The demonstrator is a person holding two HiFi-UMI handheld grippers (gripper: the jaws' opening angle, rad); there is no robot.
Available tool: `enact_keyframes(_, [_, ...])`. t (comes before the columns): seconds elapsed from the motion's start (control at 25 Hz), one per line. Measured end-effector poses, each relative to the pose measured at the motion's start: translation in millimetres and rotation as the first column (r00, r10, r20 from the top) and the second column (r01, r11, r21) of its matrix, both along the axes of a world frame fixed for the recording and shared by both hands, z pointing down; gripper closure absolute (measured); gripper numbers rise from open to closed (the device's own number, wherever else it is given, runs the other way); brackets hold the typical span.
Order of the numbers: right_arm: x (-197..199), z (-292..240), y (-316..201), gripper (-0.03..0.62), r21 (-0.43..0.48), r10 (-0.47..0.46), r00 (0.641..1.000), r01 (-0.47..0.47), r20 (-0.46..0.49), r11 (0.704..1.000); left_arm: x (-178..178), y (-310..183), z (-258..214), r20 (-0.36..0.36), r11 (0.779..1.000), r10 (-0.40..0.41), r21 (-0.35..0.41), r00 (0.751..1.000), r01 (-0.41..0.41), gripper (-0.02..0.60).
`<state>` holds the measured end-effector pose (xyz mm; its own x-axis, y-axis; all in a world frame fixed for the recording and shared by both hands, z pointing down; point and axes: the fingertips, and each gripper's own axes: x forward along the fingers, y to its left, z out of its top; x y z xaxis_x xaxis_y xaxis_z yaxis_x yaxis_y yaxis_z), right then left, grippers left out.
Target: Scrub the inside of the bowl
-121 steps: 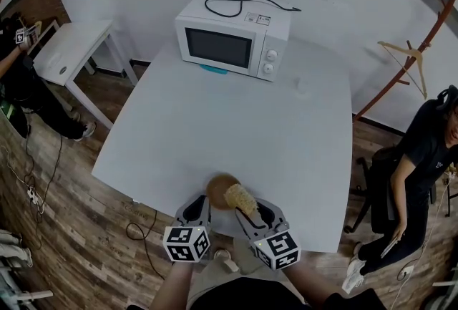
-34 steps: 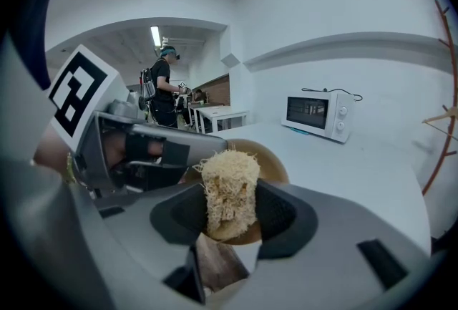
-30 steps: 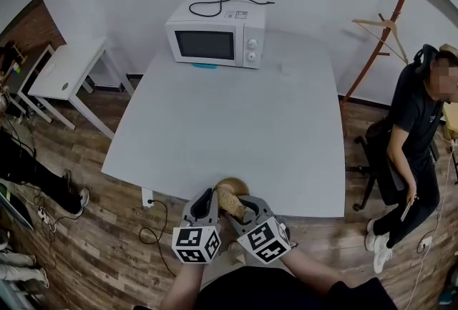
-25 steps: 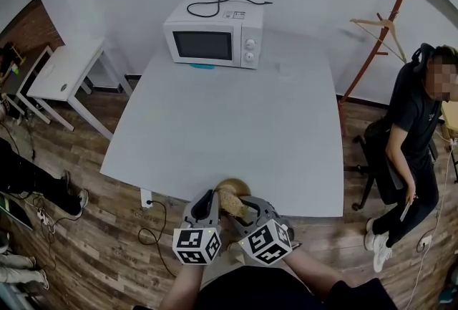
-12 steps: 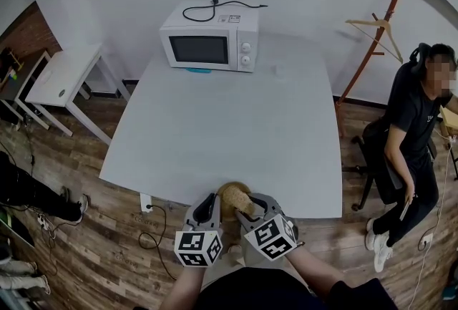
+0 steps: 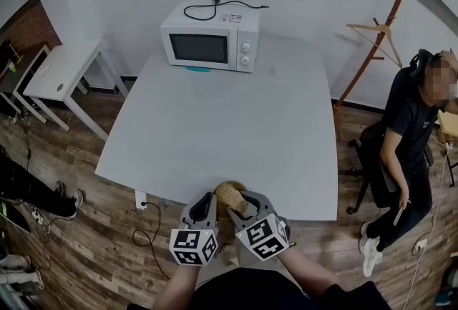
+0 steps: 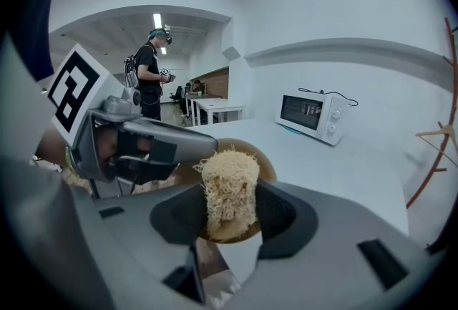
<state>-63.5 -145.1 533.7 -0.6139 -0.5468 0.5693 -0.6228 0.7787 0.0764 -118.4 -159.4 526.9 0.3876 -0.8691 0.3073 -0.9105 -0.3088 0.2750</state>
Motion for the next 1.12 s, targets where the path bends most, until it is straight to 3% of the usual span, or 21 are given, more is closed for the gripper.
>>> enact_keyframes(0.52, [-19.1, 10.9, 19.3, 0.416, -0.034, -0.082, 0.996, 0.082, -0.017, 0.996, -13.0, -2.3, 5.4, -0.031, 0.999, -0.046, -0.013, 0.998, 0.045, 0.548])
enact_keyframes(1.12, [1.1, 35.0, -1.9, 0.416, -0.089, -0.023, 0.997, 0.017, -0.071, 0.996, -10.5, -12.0, 28.8, -0.046, 0.997, -0.046, -0.06, 0.998, 0.044, 0.548])
